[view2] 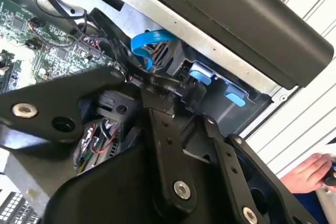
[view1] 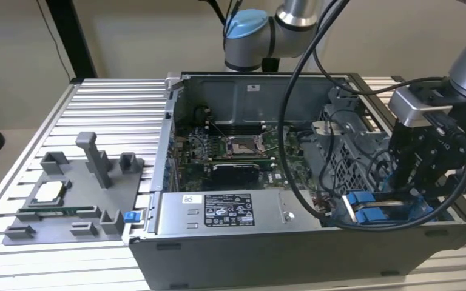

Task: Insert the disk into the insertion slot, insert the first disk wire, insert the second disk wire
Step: 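Insert the first disk wire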

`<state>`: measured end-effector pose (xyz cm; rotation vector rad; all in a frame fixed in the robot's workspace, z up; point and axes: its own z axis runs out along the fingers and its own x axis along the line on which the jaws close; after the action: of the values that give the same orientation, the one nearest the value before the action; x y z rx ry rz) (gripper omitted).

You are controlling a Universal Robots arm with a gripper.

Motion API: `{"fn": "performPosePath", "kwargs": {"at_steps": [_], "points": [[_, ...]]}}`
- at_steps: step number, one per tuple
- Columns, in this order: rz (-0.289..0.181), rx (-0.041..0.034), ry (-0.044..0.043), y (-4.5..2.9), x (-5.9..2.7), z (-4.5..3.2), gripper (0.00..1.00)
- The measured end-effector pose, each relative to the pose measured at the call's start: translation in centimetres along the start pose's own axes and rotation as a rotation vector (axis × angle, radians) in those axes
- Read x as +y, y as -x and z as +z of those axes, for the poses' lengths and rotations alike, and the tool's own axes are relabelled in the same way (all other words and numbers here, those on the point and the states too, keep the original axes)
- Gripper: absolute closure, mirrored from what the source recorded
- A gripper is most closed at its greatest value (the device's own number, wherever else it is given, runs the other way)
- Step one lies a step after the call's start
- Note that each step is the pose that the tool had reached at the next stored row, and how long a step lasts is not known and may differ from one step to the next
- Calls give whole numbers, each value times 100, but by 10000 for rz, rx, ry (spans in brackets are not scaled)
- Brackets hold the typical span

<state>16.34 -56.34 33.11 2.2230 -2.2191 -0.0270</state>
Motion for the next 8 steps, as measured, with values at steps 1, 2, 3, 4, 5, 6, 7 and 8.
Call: {"fn": "performPosePath", "kwargs": {"at_steps": [1, 2, 3, 4, 5, 6, 7, 8], "points": [[0, 8, 0, 0, 0, -5, 0], [0, 8, 0, 0, 0, -4, 0], [-1, 9, 0, 0, 0, -6, 0], [-1, 10, 0, 0, 0, -12, 0], [0, 9, 0, 0, 0, -22, 0], [-1, 9, 0, 1, 0, -36, 0], [-1, 9, -1, 1, 0, -51, 0], [-1, 8, 0, 1, 1, -66, 0]]}}
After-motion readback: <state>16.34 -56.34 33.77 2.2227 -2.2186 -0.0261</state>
